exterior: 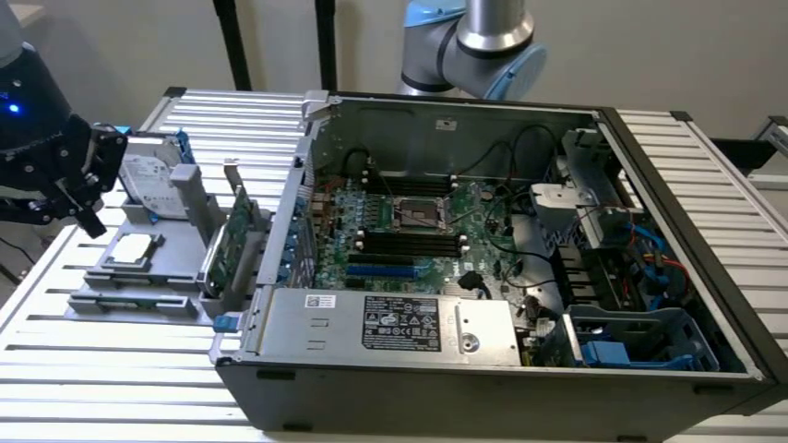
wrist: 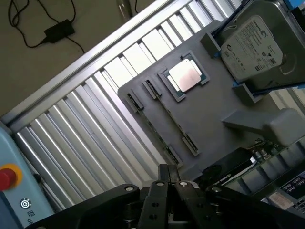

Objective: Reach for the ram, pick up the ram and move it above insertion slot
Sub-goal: 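Pick up the ram and move it above insertion slot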

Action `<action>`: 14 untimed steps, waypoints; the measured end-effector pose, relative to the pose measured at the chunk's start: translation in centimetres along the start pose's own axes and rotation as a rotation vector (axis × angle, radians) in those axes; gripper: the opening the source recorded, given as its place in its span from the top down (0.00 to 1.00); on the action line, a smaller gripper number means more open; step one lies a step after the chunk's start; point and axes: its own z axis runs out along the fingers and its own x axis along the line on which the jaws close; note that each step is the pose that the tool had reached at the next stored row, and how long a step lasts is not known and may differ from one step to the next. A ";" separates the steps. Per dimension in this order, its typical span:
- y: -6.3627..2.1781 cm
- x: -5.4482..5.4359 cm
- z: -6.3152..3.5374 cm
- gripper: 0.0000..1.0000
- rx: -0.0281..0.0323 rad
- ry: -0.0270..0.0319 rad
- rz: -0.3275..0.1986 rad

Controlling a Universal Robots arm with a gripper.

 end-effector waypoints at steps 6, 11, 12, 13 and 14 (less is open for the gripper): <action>0.00 0.0 0.11 0.89 -0.0010 0.0030 -0.108; -0.01 0.0 0.19 0.89 -0.0018 0.0052 -0.198; -0.01 0.0 0.20 0.89 -0.0020 0.0057 -0.218; -0.01 0.0 0.22 0.89 -0.0022 0.0061 -0.236; -0.01 0.0 0.23 0.89 -0.0024 0.0066 -0.254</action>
